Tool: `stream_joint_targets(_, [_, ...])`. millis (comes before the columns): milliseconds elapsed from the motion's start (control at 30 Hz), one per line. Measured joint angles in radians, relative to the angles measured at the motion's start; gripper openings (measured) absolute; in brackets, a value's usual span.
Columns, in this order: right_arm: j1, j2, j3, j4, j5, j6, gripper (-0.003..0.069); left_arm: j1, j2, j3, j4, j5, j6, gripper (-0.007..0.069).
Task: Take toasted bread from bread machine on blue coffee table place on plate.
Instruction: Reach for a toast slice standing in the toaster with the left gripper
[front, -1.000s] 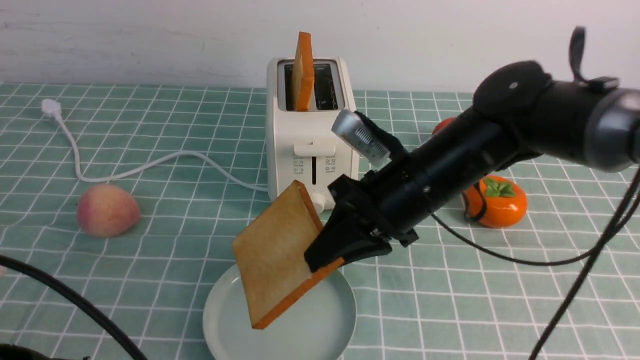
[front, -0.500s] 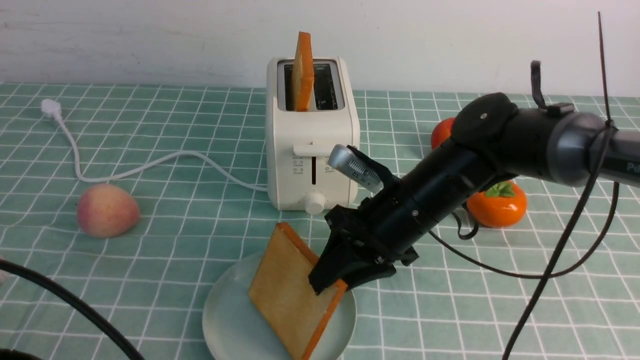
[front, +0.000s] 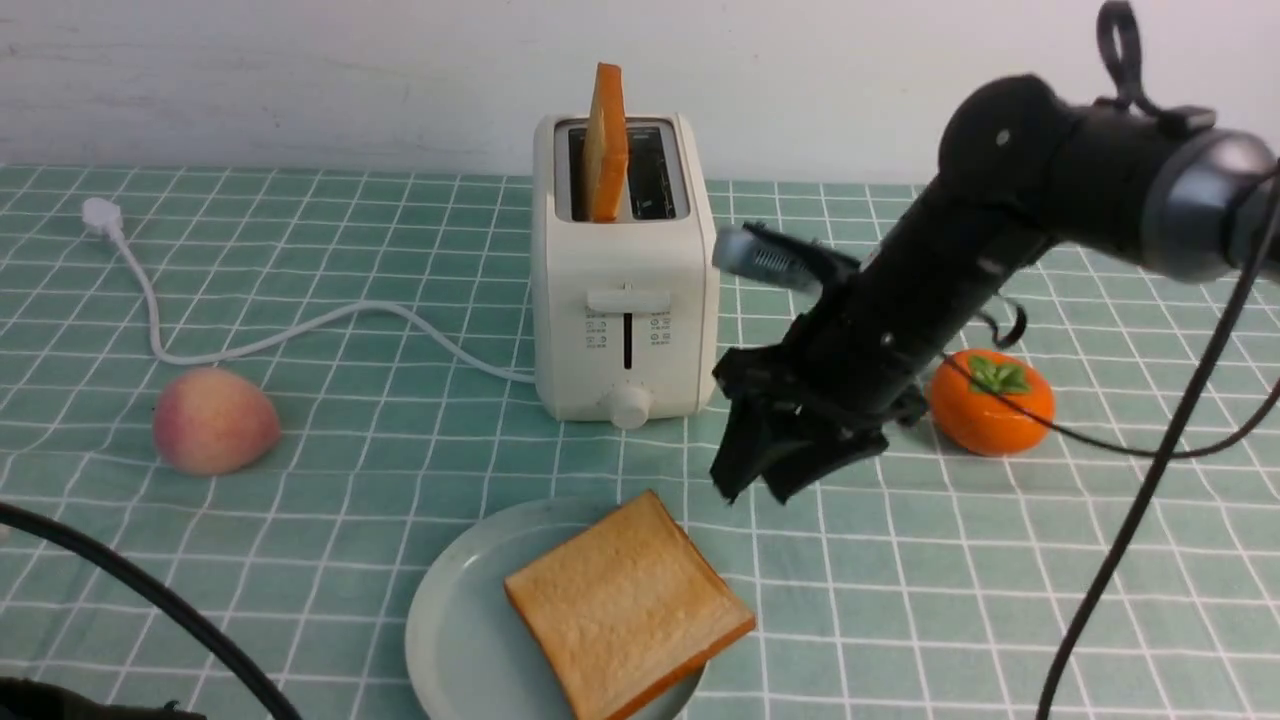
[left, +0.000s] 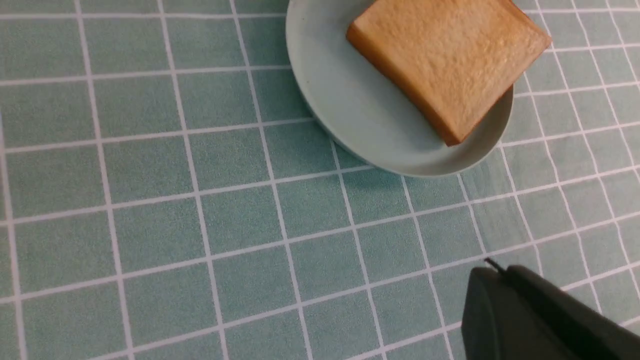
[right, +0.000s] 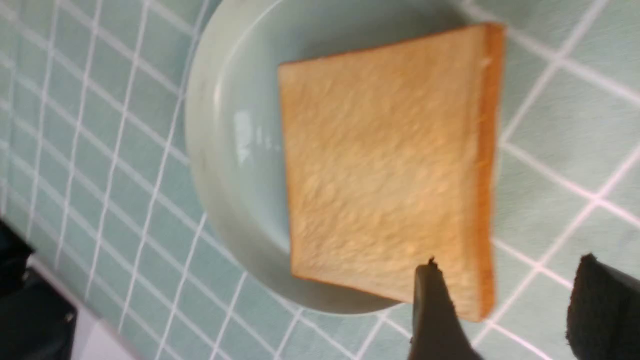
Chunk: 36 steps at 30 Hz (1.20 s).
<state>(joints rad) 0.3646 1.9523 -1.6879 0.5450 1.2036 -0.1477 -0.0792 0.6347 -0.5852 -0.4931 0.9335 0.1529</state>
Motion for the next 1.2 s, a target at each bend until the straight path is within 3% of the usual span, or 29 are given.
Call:
stream_joint_targets(33, [0.0,-0.01,0.0,-0.01,0.0,0.008,0.033,0.0,0.0,0.0,-0.004,-0.004,-0.005,-0.0014])
stream_joint_targets(67, [0.0,-0.061,-0.017,-0.086,0.001,0.055,0.0247,0.0,0.0,0.0,-0.023,-0.024,-0.018,-0.0014])
stream_joint_targets(167, [0.0,-0.186,-0.013,-0.174,0.015,0.103,0.0118,0.0,0.0,0.0,-0.059,-0.062,-0.024,-0.0014])
stream_joint_targets(200, [0.0,-0.255,-0.005,-0.214,0.02,0.124,0.0045,0.0,0.002,-0.003,-0.074,-0.079,-0.024,-0.0014])
stream_joint_targets(267, [0.0,-0.38,0.021,-0.268,0.024,0.139,-0.0007,0.0,0.017,-0.028,-0.093,-0.101,-0.028,-0.0014])
stream_joint_targets(533, [0.0,-0.827,0.264,-0.421,0.048,0.198,-0.0015,0.0,0.238,-0.317,-0.179,-0.117,-0.031,-0.0014])
stream_joint_targets(800, [0.0,-1.202,0.669,-0.463,0.057,0.305,-0.001,0.0,0.597,-0.627,-0.241,-0.069,-0.024,-0.0014])
stream_joint_targets(1100, [0.0,-1.362,0.852,-0.478,-0.081,0.418,-0.0006,-0.095,0.919,-0.965,-0.221,-0.153,-0.022,-0.0007])
stream_joint_targets(1200, [0.0,-1.361,0.859,-0.478,-0.088,0.431,-0.0004,-0.135,1.023,-1.066,-0.216,-0.225,-0.02,0.005])
